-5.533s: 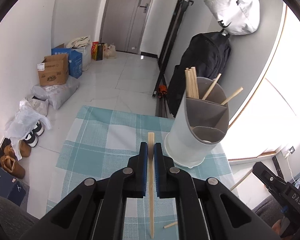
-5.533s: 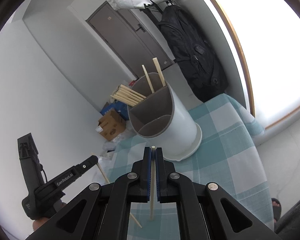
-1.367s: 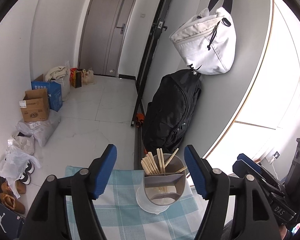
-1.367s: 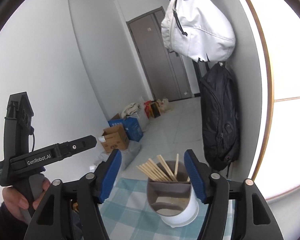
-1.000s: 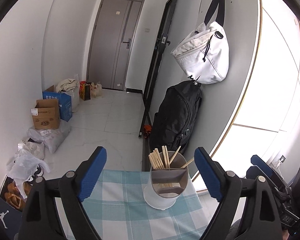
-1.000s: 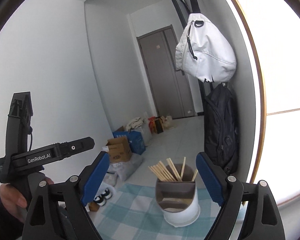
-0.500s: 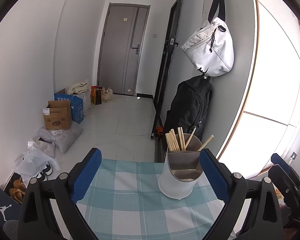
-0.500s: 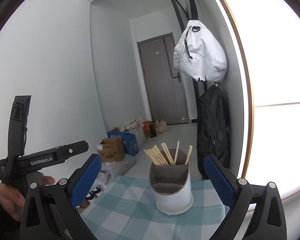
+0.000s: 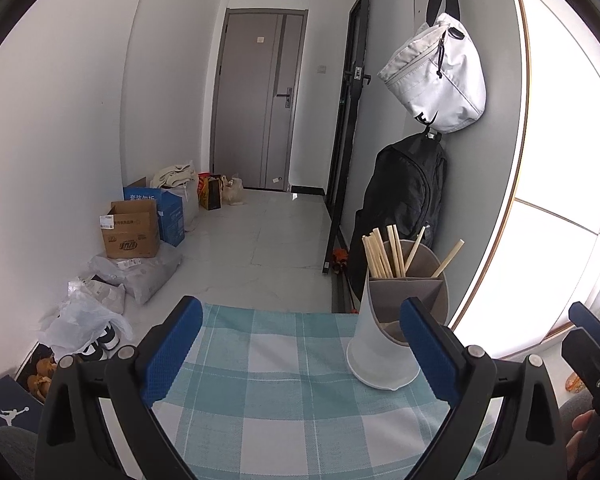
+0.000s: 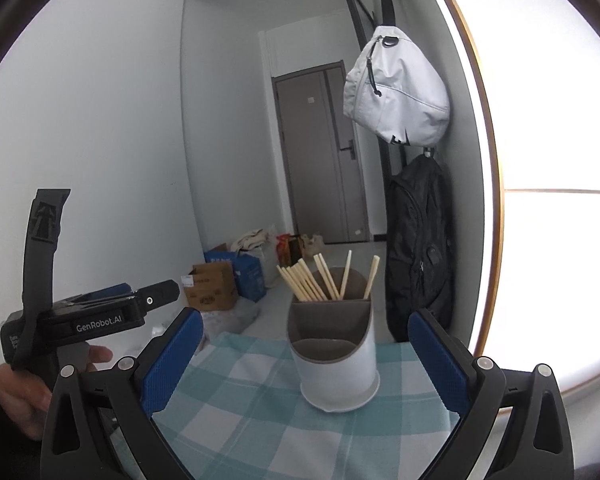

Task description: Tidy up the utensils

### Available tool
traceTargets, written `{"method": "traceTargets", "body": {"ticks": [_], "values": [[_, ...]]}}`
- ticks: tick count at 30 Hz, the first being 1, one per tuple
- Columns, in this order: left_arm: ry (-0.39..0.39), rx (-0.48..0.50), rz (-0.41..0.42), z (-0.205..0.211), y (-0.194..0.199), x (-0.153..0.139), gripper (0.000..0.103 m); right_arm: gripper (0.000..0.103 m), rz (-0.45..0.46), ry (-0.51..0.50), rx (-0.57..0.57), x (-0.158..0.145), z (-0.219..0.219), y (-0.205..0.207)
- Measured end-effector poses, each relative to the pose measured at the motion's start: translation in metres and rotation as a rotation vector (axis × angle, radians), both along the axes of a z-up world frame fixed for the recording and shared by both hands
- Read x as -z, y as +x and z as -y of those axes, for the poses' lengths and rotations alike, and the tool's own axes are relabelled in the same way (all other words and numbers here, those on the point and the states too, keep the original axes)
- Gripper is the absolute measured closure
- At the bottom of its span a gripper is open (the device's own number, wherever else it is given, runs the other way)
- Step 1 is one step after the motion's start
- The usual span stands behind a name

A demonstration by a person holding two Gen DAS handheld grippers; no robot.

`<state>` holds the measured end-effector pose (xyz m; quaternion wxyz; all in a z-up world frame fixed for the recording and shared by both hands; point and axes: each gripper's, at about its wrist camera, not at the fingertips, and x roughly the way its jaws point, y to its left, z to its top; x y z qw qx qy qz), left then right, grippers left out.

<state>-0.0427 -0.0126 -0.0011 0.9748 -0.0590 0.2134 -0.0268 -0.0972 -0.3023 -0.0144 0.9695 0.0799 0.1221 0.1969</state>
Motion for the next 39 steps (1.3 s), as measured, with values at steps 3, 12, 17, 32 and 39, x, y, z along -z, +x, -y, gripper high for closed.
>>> {"method": "traceTargets", "body": {"ticks": [3,12,17,32,39], "values": [[0.003,-0.005,-0.024,-0.0007,0.0024,0.0038,0.007,0.0,-0.005,-0.004,0.001,0.0015,-0.0015,0.0052],[0.009,-0.027,-0.002,-0.0052,-0.0034,-0.0008,0.006,0.0,-0.008,0.003,-0.028,0.0035,-0.0066,0.0074],[0.001,-0.02,-0.009,-0.0043,-0.0019,0.0001,0.006,0.0,-0.008,0.012,-0.029,0.0043,-0.0057,0.0059],[0.008,-0.04,-0.029,-0.0034,-0.0016,0.0043,0.006,0.0,0.0,-0.007,-0.034,0.0027,-0.0089,0.0007],[0.023,-0.032,-0.022,0.0024,-0.0056,0.0035,0.006,0.0,-0.001,-0.009,-0.034,0.0023,-0.0095,0.0006]]}}
